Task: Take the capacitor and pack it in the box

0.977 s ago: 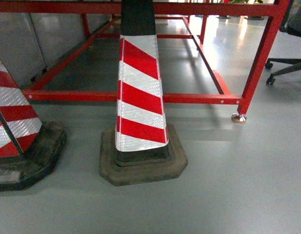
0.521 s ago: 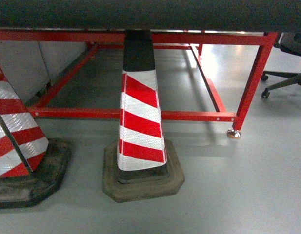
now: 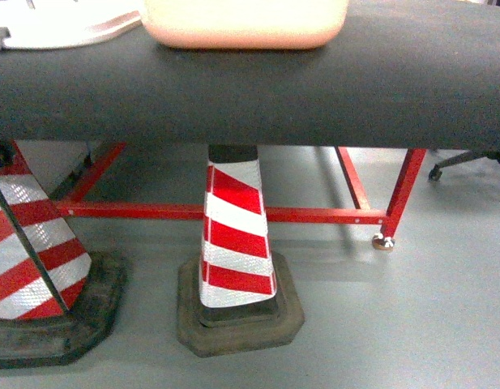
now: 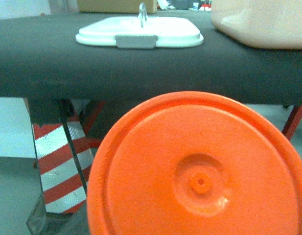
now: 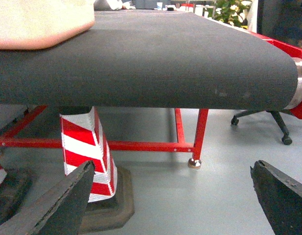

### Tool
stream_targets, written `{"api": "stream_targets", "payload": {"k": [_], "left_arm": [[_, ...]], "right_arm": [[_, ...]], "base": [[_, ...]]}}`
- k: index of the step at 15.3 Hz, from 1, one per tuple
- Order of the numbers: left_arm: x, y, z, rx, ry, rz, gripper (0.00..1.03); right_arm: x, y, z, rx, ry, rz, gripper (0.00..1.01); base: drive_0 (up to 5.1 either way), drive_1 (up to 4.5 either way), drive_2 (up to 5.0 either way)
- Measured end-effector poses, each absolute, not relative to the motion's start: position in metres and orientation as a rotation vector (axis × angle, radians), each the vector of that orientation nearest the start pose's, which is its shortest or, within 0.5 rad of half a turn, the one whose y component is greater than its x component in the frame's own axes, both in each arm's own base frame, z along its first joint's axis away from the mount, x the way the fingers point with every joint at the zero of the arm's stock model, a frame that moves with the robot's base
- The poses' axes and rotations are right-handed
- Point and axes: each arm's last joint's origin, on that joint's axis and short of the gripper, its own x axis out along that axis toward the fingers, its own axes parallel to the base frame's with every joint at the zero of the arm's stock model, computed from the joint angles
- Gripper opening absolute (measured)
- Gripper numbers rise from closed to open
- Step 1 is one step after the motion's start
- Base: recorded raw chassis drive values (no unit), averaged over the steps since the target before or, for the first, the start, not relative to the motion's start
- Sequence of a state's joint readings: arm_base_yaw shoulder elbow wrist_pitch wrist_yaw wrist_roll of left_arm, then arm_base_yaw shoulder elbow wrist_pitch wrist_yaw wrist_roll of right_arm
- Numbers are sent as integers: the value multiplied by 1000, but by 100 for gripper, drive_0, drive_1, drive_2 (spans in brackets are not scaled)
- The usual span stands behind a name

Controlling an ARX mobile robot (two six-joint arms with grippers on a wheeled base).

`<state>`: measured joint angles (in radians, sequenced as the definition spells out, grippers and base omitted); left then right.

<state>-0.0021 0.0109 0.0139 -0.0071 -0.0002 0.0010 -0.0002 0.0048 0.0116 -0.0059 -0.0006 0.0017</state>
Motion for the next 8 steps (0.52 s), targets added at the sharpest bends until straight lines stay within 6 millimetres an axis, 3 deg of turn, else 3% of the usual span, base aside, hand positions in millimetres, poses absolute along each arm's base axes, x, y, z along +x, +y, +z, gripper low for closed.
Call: {"api": "stream_targets", "payload": {"k": [8], "left_arm": [[98, 0, 167, 1, 4, -2, 44]], "right_arm": [[97, 0, 167, 2, -1, 0, 98]], "base": [[0, 0, 0]]}}
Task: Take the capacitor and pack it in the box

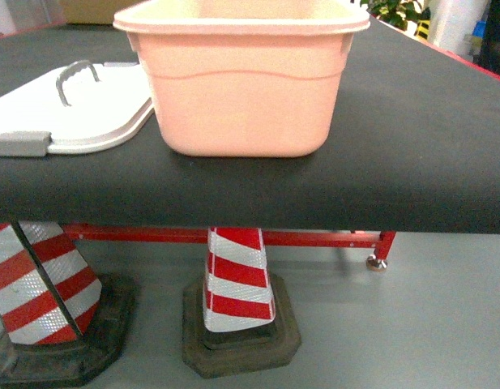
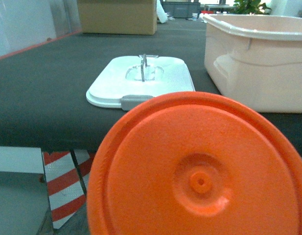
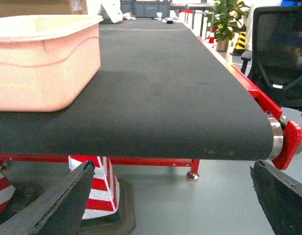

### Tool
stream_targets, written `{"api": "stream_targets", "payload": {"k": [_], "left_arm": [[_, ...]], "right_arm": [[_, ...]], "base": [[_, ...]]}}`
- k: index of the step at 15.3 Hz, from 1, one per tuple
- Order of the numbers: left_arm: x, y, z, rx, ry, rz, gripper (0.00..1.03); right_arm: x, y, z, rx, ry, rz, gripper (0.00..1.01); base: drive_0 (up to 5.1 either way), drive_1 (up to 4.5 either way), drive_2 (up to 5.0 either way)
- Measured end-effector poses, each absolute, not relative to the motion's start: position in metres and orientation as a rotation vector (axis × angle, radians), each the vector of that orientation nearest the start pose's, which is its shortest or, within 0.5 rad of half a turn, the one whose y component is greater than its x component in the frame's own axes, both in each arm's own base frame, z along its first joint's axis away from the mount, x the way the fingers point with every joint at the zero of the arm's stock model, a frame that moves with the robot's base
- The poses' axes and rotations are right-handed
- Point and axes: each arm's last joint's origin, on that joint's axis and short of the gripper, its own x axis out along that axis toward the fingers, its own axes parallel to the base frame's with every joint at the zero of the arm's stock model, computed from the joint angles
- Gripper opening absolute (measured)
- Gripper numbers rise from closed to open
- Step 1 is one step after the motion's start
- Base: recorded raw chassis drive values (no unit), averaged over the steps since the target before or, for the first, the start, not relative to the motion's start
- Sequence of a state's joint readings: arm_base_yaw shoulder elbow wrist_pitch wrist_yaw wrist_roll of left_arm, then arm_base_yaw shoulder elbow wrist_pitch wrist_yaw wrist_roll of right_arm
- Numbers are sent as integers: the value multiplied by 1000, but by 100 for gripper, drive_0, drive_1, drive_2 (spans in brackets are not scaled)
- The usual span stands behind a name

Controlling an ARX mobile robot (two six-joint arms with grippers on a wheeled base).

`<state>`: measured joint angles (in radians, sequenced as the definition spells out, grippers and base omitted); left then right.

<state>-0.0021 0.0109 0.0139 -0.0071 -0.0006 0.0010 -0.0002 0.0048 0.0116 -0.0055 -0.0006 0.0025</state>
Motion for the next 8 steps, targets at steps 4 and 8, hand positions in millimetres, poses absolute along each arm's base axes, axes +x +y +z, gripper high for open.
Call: {"api": "stream_targets", "payload": {"k": [4, 8], "left_arm": [[98, 0, 167, 1, 1, -1, 44], [98, 0, 167, 1, 2, -1, 44]], "right_arm": [[97, 0, 167, 2, -4, 0, 98], [97, 0, 167, 3, -4, 0, 98]], "base": [[0, 0, 0], [0, 0, 0]]}}
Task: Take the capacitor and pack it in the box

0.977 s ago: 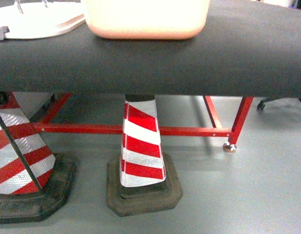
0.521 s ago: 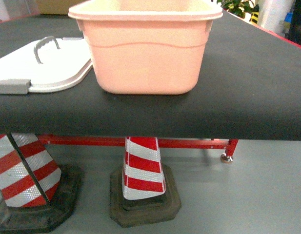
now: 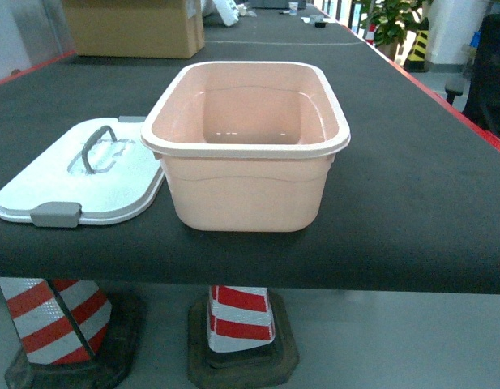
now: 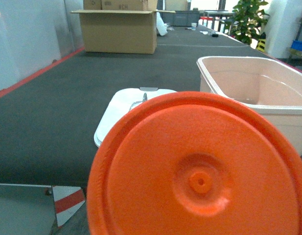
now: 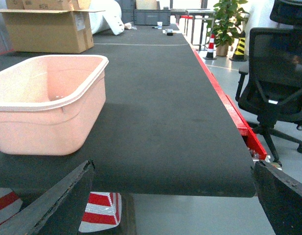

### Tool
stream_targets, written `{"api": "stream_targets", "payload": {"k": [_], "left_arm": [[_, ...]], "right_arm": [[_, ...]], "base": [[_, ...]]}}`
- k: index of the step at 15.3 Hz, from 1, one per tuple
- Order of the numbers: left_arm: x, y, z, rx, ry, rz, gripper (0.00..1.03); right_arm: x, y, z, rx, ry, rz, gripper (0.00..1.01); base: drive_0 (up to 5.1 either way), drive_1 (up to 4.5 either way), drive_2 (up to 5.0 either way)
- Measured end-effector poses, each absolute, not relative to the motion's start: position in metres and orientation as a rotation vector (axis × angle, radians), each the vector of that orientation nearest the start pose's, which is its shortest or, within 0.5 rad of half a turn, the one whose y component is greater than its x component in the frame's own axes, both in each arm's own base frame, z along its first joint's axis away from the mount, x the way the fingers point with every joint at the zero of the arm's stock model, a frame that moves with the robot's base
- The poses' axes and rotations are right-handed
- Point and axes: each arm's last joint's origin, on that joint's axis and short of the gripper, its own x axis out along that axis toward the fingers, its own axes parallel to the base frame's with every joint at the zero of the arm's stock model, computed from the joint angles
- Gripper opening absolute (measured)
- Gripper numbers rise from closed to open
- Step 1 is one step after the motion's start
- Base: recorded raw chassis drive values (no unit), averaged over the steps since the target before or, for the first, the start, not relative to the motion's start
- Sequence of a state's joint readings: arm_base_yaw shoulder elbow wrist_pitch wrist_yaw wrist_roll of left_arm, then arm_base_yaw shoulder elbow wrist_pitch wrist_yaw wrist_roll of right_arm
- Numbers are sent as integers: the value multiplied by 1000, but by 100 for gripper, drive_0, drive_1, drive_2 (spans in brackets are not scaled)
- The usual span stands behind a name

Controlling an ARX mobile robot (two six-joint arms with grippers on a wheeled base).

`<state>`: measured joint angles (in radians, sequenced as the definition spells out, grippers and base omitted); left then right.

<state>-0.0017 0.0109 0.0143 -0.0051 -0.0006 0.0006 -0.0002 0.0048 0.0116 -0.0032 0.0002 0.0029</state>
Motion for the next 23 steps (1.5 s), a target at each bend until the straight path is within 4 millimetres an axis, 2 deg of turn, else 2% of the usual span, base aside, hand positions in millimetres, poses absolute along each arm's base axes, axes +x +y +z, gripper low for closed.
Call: {"api": "stream_targets", "payload": {"k": [18, 19, 20, 21, 23], "left_arm": [[98, 0, 167, -5, 9, 16, 44], [107, 1, 174, -29, -21, 108, 44], [117, 4, 180, -30, -11, 121, 44], [140, 9, 196, -29, -32, 113, 44], [189, 7, 228, -27, -111, 20, 44]], "right_arm": [[97, 0, 167, 2, -1, 0, 98], [97, 0, 167, 3, -1, -2, 98], [97, 0, 167, 3, -2, 1, 98], [97, 0, 167, 2, -1, 0, 98], [97, 0, 167, 2, -2, 0, 98]], "base": [[0, 0, 0], [0, 0, 0], [0, 0, 0], [0, 0, 0], [0, 0, 0]]}}
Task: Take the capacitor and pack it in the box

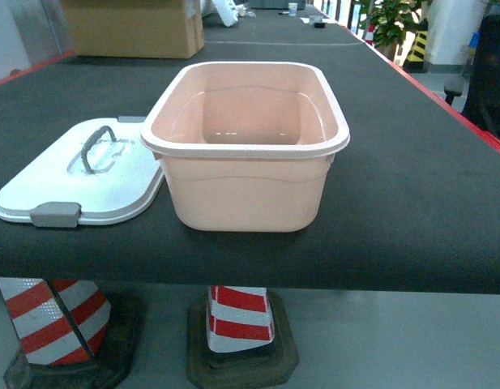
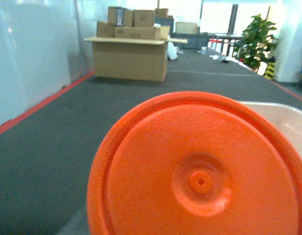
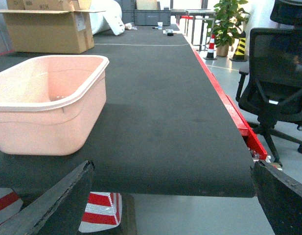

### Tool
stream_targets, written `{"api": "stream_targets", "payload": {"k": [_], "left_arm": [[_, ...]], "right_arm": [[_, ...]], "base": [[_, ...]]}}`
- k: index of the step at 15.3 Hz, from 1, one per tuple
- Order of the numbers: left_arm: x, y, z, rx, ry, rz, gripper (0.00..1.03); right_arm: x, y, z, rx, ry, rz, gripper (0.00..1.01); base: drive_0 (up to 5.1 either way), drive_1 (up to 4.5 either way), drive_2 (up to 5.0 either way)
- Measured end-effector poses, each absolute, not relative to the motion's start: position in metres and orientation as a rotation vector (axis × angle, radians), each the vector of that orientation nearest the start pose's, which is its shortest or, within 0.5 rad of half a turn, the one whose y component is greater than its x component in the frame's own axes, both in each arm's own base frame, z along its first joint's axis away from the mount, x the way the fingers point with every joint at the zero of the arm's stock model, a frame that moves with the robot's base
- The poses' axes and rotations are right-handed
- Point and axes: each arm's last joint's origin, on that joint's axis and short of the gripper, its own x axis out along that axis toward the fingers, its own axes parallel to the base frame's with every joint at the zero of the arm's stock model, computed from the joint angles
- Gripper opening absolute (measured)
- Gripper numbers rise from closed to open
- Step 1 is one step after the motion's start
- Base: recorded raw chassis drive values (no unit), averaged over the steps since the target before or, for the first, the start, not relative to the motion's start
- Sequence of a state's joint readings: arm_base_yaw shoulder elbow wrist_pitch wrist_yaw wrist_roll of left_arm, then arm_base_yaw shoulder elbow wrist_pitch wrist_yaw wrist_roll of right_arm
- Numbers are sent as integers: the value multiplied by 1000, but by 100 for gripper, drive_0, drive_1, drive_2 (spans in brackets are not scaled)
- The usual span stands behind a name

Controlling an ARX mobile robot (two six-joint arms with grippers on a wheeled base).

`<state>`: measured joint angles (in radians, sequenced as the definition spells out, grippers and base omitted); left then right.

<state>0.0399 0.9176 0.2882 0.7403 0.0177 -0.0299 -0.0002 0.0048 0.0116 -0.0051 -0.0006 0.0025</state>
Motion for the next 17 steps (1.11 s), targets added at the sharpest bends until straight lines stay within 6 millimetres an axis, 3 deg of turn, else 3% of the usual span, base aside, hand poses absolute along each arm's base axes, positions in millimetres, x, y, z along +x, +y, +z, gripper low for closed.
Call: {"api": "stream_targets", "payload": {"k": [3, 6, 8, 10, 13, 15, 17], "left_arm": [[262, -22, 249, -34, -109, -117, 44], [326, -82, 260, -64, -107, -245, 44], [356, -120, 256, -76, -86, -309, 44], [387, -157, 235, -81, -17, -358, 46], [392, -163, 230, -84, -16, -364, 79], [391, -144, 241, -93, -43, -344, 100], [387, -110, 252, -120, -61, -291, 98]], "right_arm": [[97, 0, 167, 2, -2, 0, 98], [97, 0, 167, 2, -2, 0, 98], [97, 0, 167, 2, -2, 0, 98], [97, 0, 167, 2, -2, 0, 98], [97, 0, 167, 2, -2, 0, 98], [97, 0, 167, 2, -2, 0, 98], [97, 0, 167, 2, -2, 0, 98]], "base": [[0, 0, 0], [0, 0, 0], [0, 0, 0], [0, 0, 0], [0, 0, 0], [0, 0, 0], [0, 0, 0]]}}
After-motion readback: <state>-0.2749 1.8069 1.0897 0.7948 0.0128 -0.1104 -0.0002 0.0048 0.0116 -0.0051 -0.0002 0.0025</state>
